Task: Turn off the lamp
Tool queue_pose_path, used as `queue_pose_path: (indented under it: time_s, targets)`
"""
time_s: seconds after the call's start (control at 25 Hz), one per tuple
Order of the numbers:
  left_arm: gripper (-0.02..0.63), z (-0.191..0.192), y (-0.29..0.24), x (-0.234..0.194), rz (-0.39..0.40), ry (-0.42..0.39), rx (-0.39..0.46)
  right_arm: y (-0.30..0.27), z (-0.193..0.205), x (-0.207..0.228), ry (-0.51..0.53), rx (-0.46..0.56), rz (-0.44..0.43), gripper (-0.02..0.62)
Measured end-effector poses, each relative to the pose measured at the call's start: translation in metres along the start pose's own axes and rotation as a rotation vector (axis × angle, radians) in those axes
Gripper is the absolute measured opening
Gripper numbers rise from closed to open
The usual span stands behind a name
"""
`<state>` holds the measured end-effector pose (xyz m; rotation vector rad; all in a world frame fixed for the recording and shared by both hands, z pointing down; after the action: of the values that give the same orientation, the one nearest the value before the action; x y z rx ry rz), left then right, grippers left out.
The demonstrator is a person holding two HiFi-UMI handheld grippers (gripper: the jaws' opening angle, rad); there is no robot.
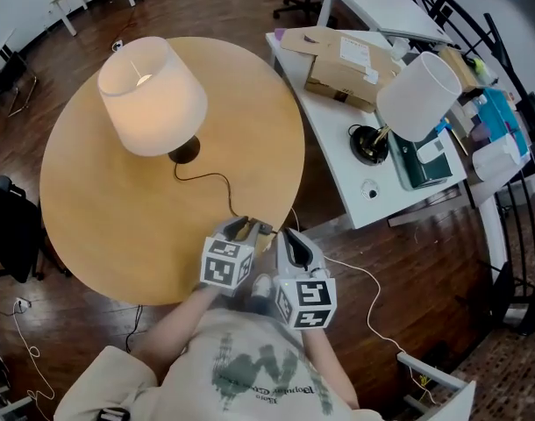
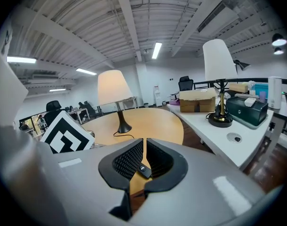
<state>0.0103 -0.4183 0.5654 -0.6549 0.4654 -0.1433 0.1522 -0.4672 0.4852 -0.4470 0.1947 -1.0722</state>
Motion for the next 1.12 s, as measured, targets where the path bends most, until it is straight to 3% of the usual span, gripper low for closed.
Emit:
queue_pose_path:
  time_s: [0.4, 0.6, 0.72, 1.12]
  targets:
    - [0.101, 0.008, -0.023, -0.001, -0.023, 0.026, -0.067, -0.011, 0.010, 0.017, 0.009, -0.037, -0.045, 0.018]
    - [0.112, 0.008, -0.028, -0.008, -0.023, 0.097, -0.088, -0.012, 0.014, 0.021, 0.006, -0.046, -0.060, 0.018]
    - [0.072, 0.008, -0.029, -0.009, -0.037, 0.070, -0.085, -0.013, 0.015, 0.022, 0.004, -0.052, -0.068, 0.018]
    - [0.074, 0.011, -0.032, -0.006, -0.063, 0.072, -0.061, -0.019, 0.014, 0.019, 0.005, -0.049, -0.114, 0.018]
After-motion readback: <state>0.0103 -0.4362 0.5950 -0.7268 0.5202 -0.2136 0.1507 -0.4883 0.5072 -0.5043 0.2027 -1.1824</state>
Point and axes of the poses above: the fingertips, and each gripper's own axes: y backward along the fingers, x to its right, z out of its underside, the point moved 9 cm from there along y, backward along the fingers, and after that the axes turned 8 degrees about y, right-handed, at the moved point
